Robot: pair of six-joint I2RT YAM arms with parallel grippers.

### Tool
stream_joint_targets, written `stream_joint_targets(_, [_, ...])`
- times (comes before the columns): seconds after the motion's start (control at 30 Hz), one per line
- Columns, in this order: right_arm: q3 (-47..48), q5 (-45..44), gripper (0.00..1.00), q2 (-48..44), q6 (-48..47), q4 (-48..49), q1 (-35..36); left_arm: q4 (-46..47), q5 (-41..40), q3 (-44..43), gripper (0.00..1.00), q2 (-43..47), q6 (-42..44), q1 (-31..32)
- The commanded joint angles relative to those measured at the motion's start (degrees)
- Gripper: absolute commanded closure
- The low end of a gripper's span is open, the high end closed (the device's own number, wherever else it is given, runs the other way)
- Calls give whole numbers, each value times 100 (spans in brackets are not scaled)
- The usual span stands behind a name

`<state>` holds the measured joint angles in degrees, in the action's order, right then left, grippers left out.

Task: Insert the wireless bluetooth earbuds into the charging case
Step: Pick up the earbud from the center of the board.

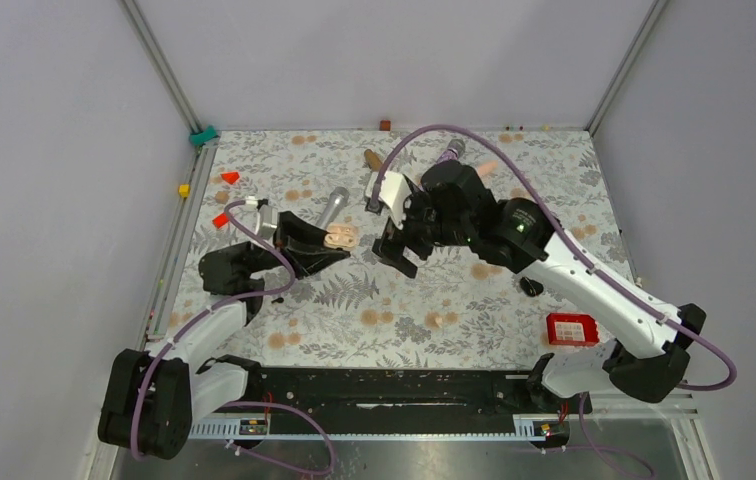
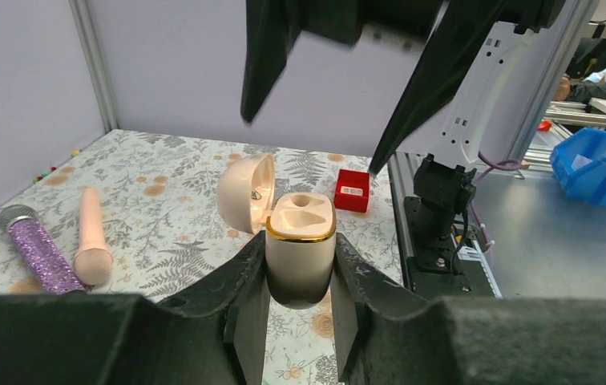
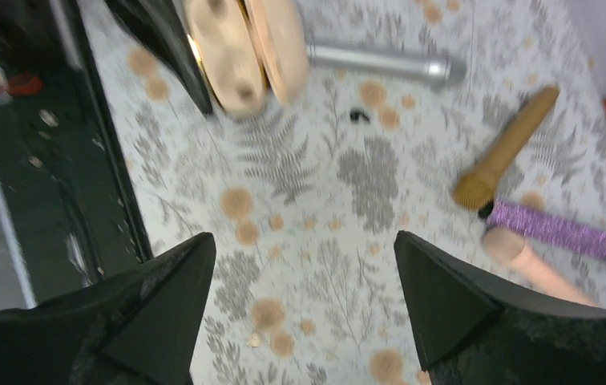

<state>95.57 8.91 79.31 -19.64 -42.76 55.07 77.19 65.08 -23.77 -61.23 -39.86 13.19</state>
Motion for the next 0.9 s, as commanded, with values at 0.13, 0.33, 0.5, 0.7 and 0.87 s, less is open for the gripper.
stream_joint_targets(0.13, [-2299,-14,1,-440,-339,1144,-1601,535,-49,-65,100,161,-332,-510])
stream_joint_targets(0.33, [-2344,-101,1,-127,-1617,-682,-2491,512,-46,-18,100,295,-340,-528])
stream_joint_targets(0.5, [-3695,-831,5,-783,-2862,-979,-2492,508,-35,-49,100,229,-371,-523])
stream_joint_targets(0.7, [-5309,-1532,10,-1349,-3844,-896,-2488,508,5,-40,100,232,-391,-524])
stream_joint_targets(0.87, [-5855,-2126,12,-1509,-4132,-786,-2539,508,23,-31,100,239,-371,-485])
